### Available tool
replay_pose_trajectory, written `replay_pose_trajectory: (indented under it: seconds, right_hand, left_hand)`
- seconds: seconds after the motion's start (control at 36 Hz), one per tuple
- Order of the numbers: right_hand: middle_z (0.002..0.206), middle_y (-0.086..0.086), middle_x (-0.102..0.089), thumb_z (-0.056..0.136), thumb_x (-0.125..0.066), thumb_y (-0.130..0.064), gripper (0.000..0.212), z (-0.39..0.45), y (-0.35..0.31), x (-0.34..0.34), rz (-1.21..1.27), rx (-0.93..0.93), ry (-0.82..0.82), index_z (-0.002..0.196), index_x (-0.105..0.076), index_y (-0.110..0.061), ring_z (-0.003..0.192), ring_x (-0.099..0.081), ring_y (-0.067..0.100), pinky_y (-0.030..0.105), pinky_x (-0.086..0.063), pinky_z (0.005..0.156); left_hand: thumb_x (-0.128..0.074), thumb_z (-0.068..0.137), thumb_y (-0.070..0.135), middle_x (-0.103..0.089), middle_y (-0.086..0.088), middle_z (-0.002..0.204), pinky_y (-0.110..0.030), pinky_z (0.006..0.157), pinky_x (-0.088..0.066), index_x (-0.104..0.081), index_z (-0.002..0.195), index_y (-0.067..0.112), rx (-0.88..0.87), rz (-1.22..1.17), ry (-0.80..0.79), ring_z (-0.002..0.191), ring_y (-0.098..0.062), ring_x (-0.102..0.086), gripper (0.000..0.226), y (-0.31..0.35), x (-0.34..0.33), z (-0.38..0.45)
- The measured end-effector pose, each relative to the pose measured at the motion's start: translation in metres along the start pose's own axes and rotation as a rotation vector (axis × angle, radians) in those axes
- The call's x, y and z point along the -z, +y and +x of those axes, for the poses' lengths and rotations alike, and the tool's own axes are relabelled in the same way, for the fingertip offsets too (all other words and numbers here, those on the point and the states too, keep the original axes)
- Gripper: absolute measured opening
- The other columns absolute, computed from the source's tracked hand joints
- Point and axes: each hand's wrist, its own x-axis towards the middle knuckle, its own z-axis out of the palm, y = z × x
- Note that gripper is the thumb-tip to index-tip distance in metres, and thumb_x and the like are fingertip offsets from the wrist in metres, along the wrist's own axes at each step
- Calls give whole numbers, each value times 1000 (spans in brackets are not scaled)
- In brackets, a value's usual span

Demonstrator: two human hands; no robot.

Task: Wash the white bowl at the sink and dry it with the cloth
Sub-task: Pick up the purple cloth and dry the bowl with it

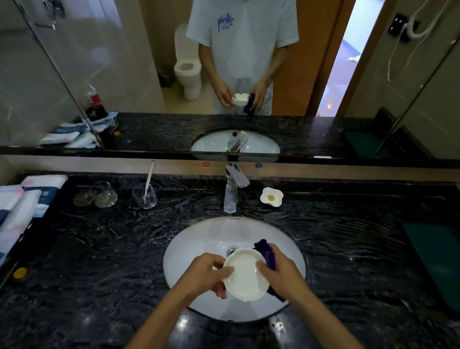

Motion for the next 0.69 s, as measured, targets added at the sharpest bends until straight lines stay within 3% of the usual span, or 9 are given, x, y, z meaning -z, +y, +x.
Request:
replay_pose_trajectory:
  seconds: [0.11,0.22,0.33,0.44,0.56,0.69]
  right_hand:
    - [103,2,-69,94,-59,-27,31,11,-13,23,-97,32,-200,124,-54,-32,89,-66,19,28,-53,70]
    - [101,-2,-69,86,-64,-35,25,25,-32,33,-157,88,-349,110,-57,-38,94,-68,22,39,-57,81]
    - [103,3,-70,85,-68,-30,23,31,-40,32,-162,112,-416,105,-59,-38,97,-69,27,44,-58,83]
    - [105,5,-74,81,-74,-29,31,31,-28,25,-43,84,-381,110,-64,-28,98,-71,26,45,-58,87]
    - [100,-3,-75,76,-73,-36,35,27,-17,13,22,50,-261,109,-64,-35,92,-71,18,38,-59,82]
    - [100,-6,-68,91,-64,-18,32,16,-2,-6,162,-25,-48,116,-53,-35,92,-65,20,35,-55,78]
  left_hand:
    - [-59,99,34,-72,-12,70,-22,55,-50,-74,86,2,116,-268,-262,57,-19,-66,38,5,19,-3]
    - [-63,95,37,-71,-14,80,-24,61,-55,-73,94,2,190,-463,-459,65,-24,-69,37,5,29,3]
    - [-76,86,33,-71,-17,85,-32,68,-60,-71,101,0,175,-527,-546,67,-28,-70,37,3,30,5]
    - [-70,91,20,-73,-23,87,-34,75,-64,-73,101,-3,148,-508,-522,73,-31,-75,26,0,26,2]
    - [-68,92,12,-72,-28,89,-35,74,-63,-70,100,-8,156,-534,-397,75,-38,-75,22,-13,19,-3]
    - [-61,96,4,-69,-36,100,-42,79,-64,-58,114,-18,125,-743,-142,84,-46,-72,29,-27,1,-8]
